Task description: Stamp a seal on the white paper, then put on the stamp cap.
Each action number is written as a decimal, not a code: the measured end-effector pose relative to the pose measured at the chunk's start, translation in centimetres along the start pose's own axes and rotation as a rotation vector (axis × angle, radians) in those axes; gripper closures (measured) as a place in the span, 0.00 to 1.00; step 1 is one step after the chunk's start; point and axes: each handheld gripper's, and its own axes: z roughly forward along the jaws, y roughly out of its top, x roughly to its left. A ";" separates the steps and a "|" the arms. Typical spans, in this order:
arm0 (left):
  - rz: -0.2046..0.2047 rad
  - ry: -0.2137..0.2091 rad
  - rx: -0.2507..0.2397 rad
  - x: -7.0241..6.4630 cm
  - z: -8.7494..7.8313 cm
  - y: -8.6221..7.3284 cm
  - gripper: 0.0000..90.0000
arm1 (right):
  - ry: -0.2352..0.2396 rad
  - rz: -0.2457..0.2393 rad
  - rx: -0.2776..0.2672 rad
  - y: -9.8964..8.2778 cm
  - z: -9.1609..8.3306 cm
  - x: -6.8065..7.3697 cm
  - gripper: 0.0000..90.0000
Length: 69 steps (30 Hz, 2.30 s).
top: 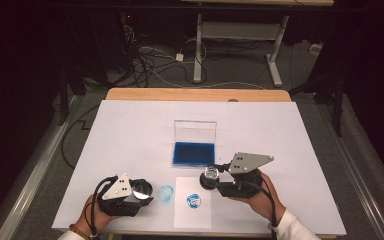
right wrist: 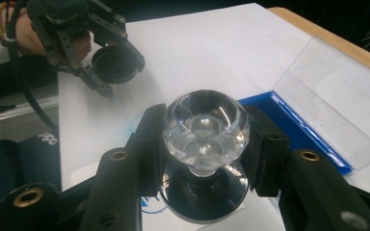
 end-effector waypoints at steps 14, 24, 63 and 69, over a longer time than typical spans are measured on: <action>-0.005 -0.001 0.002 0.2 0.1 -0.2 0.40 | -0.013 0.006 -0.021 0.3 -0.6 -0.7 0.63; 0.000 -0.004 0.010 0.1 0.3 -0.2 0.40 | -0.024 0.018 -0.043 0.7 -1.0 -0.7 0.63; 0.008 -0.137 -0.073 -2.2 2.4 3.4 0.40 | 0.038 0.003 -0.137 3.0 -0.9 1.3 0.63; 0.026 -0.161 -0.072 -2.6 3.2 4.4 0.40 | 0.062 -0.006 -0.132 3.4 0.1 2.1 0.63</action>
